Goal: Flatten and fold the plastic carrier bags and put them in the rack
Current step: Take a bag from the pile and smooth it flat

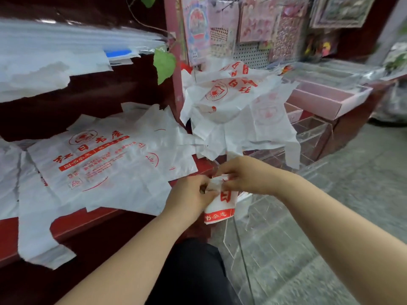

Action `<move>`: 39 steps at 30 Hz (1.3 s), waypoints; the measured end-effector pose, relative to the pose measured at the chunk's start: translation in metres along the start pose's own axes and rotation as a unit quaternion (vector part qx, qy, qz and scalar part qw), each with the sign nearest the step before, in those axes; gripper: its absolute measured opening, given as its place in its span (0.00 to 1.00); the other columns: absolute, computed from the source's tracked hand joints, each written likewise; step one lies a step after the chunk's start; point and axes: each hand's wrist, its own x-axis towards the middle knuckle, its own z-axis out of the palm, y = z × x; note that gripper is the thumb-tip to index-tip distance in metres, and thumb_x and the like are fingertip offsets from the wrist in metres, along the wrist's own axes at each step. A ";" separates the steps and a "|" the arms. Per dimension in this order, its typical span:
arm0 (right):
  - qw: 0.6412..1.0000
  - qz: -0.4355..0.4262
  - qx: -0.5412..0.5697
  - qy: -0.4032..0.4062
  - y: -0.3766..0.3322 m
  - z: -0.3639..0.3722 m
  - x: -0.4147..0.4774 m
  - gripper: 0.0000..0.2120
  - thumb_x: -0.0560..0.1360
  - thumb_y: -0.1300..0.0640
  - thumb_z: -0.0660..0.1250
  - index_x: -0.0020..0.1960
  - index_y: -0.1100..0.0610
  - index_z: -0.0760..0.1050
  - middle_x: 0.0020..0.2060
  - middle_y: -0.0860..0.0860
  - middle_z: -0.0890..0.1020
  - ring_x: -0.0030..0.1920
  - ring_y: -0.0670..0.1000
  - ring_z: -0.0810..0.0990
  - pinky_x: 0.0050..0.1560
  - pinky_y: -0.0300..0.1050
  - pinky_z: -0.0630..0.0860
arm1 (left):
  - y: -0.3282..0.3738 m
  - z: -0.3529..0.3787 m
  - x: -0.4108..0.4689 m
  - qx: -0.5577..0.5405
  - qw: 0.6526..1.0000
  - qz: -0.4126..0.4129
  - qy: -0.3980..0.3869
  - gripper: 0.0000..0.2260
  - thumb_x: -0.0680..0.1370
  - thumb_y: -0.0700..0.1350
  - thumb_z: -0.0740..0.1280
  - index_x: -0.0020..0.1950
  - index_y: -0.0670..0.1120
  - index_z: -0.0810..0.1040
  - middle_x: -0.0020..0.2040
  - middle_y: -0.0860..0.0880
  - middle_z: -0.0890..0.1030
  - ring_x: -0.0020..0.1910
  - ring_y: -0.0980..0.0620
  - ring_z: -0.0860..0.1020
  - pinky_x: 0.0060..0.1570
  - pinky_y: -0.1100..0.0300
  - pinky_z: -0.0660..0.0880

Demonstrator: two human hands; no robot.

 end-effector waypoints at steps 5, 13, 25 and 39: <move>0.993 0.058 0.070 0.074 0.050 -0.006 -0.011 0.04 0.72 0.65 0.65 0.45 0.64 0.78 0.39 0.56 0.81 0.38 0.51 0.78 0.42 0.43 0.76 | -0.003 0.034 0.013 -0.033 0.999 0.015 0.029 0.12 0.74 0.45 0.69 0.57 0.49 0.77 0.49 0.56 0.76 0.50 0.57 0.74 0.51 0.66 0.68; 0.944 0.114 0.186 0.249 0.106 0.016 -0.014 0.17 0.73 0.69 0.64 0.33 0.50 0.71 0.29 0.44 0.74 0.29 0.32 0.72 0.31 0.26 0.67 | -0.033 0.071 0.019 -0.045 0.996 -0.013 -0.077 0.32 0.79 0.35 0.58 0.75 0.56 0.46 0.75 0.59 0.48 0.74 0.58 0.52 0.62 0.71 0.50; 0.993 0.069 -0.085 -0.043 0.113 0.063 0.033 0.12 0.78 0.61 0.54 0.58 0.57 0.72 0.50 0.53 0.81 0.54 0.55 0.75 0.57 0.43 0.60 | -0.043 0.077 0.019 -0.050 0.996 0.005 -0.074 0.34 0.77 0.37 0.61 0.74 0.58 0.45 0.75 0.61 0.48 0.73 0.59 0.54 0.67 0.64 0.53; 0.993 0.057 -0.103 -0.022 0.112 0.076 0.023 0.32 0.63 0.49 0.49 0.65 0.53 0.71 0.60 0.49 0.76 0.67 0.49 0.64 0.71 0.48 0.43 | -0.042 0.075 0.018 -0.044 0.997 0.009 -0.070 0.35 0.77 0.40 0.63 0.74 0.58 0.44 0.75 0.60 0.47 0.73 0.59 0.52 0.67 0.65 0.52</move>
